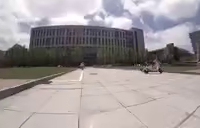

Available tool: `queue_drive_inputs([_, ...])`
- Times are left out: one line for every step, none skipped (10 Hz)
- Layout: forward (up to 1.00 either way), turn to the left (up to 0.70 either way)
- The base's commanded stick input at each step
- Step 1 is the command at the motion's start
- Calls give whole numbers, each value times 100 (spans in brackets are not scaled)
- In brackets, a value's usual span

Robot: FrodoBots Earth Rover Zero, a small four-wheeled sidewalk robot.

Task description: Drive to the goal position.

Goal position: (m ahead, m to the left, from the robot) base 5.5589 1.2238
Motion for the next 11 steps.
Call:
queue_drive_inputs([100,0])
queue_drive_inputs([100,0])
queue_drive_inputs([100,0])
queue_drive_inputs([100,0])
queue_drive_inputs([100,0])
queue_drive_inputs([100,0])
queue_drive_inputs([100,-21])
queue_drive_inputs([100,-26])
queue_drive_inputs([100,-26])
queue_drive_inputs([100,-26])
queue_drive_inputs([100,-26])
